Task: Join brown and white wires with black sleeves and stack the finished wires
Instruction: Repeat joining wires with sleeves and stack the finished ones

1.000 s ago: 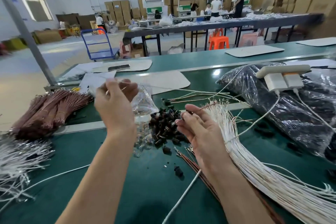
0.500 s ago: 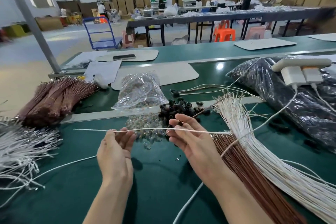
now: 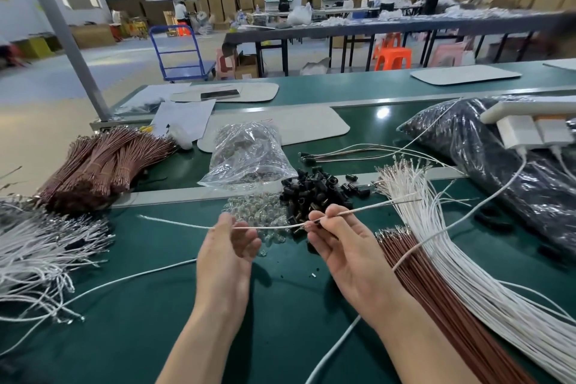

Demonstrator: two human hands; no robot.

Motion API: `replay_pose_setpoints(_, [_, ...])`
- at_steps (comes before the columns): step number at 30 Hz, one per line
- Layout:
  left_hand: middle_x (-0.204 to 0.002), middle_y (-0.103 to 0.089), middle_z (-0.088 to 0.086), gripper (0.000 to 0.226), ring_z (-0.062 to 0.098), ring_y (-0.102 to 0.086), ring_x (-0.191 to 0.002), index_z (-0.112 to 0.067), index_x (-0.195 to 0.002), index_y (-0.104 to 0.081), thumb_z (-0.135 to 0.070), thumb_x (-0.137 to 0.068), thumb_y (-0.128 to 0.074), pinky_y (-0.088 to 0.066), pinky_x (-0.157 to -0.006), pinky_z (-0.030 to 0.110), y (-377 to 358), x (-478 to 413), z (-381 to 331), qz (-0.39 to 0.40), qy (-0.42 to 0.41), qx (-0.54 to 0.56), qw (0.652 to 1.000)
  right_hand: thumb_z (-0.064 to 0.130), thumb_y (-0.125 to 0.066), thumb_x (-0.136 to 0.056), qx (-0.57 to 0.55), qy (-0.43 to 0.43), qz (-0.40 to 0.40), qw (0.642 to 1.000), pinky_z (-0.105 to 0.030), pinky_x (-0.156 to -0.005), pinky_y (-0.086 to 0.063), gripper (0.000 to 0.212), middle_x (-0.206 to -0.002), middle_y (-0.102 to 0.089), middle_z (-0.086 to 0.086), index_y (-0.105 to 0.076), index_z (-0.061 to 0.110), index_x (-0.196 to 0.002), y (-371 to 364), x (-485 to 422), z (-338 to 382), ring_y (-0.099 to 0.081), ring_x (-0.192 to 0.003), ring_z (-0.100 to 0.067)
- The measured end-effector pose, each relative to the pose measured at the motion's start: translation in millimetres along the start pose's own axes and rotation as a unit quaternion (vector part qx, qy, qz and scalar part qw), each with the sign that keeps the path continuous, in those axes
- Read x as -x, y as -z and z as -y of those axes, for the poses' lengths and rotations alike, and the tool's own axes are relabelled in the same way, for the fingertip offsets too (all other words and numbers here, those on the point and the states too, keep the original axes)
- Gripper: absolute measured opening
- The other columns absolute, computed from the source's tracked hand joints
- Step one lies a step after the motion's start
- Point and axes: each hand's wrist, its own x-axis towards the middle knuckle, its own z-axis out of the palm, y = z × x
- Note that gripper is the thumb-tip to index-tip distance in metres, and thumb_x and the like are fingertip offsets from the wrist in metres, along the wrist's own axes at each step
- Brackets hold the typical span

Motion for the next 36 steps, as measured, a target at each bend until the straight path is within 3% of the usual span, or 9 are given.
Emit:
replay_pose_setpoints(2, [-0.073,-0.069,-0.001,0.017,0.011,-0.067,-0.066,-0.01,-0.098,-0.065,-0.027,-0.1,-0.061,-0.058,-0.064,0.026,-5.0,5.9,9.5,0.073,0.01,-0.057,0.996,-0.004,-0.056,-0.094,-0.005,0.001,-0.006,1.0,-0.023,-0.067,-0.059,0.042,-0.088,-0.075,-0.008,-0.079,0.023,-0.071,0.5,-1.0,-0.4,-0.073,-0.075,-0.016])
replay_pose_setpoints(4, [-0.083,-0.074,0.003,0.028,0.015,-0.07,-0.074,-0.009,-0.106,-0.067,-0.03,-0.088,-0.068,-0.059,-0.067,0.026,-7.6,12.9,17.0,0.141,0.007,-0.099,0.985,-0.004,-0.055,-0.094,0.001,0.002,-0.003,1.0,-0.022,-0.067,-0.059,0.043,-0.088,-0.076,-0.009,-0.08,0.022,-0.072,0.9,-1.5,-1.2,-0.073,-0.075,-0.016])
replay_pose_setpoints(7, [-0.094,-0.077,0.01,0.042,0.017,-0.073,-0.081,-0.005,-0.112,-0.067,-0.03,-0.078,-0.07,-0.058,-0.069,0.023,-9.0,19.8,22.9,0.191,-0.013,-0.13,0.973,-0.005,-0.056,-0.094,0.014,-0.001,-0.003,1.0,-0.02,-0.068,-0.058,0.039,-0.088,-0.075,-0.009,-0.081,0.02,-0.078,1.2,-1.2,-4.4,-0.073,-0.077,-0.016])
replay_pose_setpoints(10, [-0.094,-0.077,0.011,0.034,0.018,-0.074,-0.082,-0.005,-0.109,-0.066,-0.028,-0.083,-0.065,-0.058,-0.069,0.022,-9.3,20.0,21.7,0.174,-0.05,-0.125,0.976,-0.003,-0.06,-0.091,0.024,0.016,-0.023,0.999,-0.019,-0.073,-0.058,0.027,-0.083,-0.072,-0.007,-0.077,0.014,-0.101,1.3,-2.4,-4.8,-0.072,-0.081,-0.016])
replay_pose_setpoints(15, [-0.087,-0.077,0.004,0.016,0.015,-0.073,-0.078,-0.01,-0.103,-0.061,-0.022,-0.099,-0.052,-0.059,-0.069,0.022,-0.7,9.9,8.1,0.112,-0.12,-0.098,0.982,0.0,-0.065,-0.081,-0.017,0.052,-0.056,0.997,-0.025,-0.078,-0.059,0.048,-0.091,-0.072,-0.01,-0.064,0.013,-0.127,9.8,-3.9,9.3,-0.073,-0.094,-0.023])
replay_pose_setpoints(36, [-0.079,-0.075,-0.003,0.018,0.01,-0.07,-0.072,-0.014,-0.099,-0.058,-0.015,-0.109,-0.042,-0.059,-0.069,0.021,9.7,1.8,-3.7,0.045,-0.163,-0.091,0.981,-0.001,-0.062,-0.082,-0.048,0.068,-0.037,0.996,-0.03,-0.079,-0.06,0.046,-0.115,-0.073,-0.009,-0.062,0.011,-0.127,13.2,-1.1,19.4,-0.072,-0.103,-0.025])
